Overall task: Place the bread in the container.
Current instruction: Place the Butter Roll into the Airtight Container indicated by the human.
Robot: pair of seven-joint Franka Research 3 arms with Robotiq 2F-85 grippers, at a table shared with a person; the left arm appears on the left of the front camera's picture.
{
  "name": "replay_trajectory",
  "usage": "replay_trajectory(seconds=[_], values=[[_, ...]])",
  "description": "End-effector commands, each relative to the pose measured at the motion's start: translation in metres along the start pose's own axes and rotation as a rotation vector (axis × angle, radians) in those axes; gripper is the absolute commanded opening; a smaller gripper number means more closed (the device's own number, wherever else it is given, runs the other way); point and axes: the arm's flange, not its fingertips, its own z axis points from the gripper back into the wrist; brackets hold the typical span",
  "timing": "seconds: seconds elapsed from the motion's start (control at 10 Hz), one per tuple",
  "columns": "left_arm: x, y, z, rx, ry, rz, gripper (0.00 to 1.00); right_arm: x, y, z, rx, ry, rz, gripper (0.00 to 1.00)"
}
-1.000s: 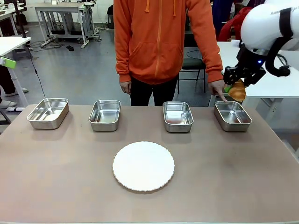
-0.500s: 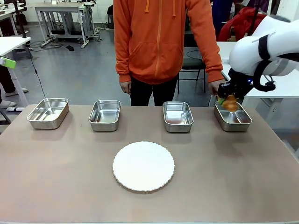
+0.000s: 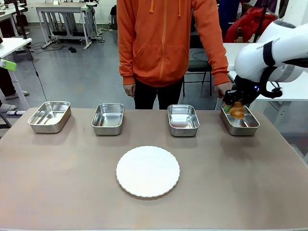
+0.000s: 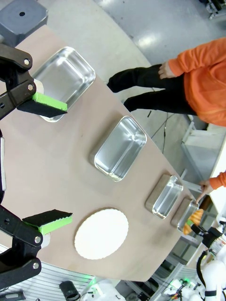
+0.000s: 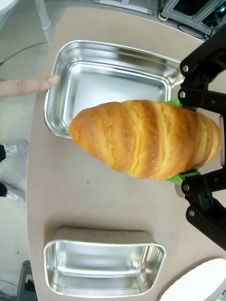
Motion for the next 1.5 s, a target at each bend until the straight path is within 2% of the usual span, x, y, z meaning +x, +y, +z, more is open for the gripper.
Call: replay_trajectory(seconds=[0.0, 0.4, 0.5, 0.6, 1.4], values=[[0.001, -0.001, -0.001, -0.009, -0.012, -0.007, 1.0, 0.001, -0.015, -0.012, -0.018, -0.013, 0.055, 0.56], [0.001, -0.001, -0.001, -0.009, -0.012, -0.007, 1.0, 0.007, -0.035, -0.03, -0.056, -0.008, 0.095, 0.56], [0.001, -0.001, -0.001, -0.009, -0.012, -0.007, 1.0, 0.002, -0.038, -0.032, -0.053, -0.022, 0.068, 0.56], [0.001, -0.001, -0.001, -0.009, -0.012, -0.007, 1.0, 0.009, -0.042, -0.034, -0.074, -0.051, 0.107, 1.0], [0.001, -0.001, -0.001, -0.009, -0.012, -0.007, 1.0, 0.014, -0.046, -0.014, -0.069, -0.093, 0.048, 1.0]])
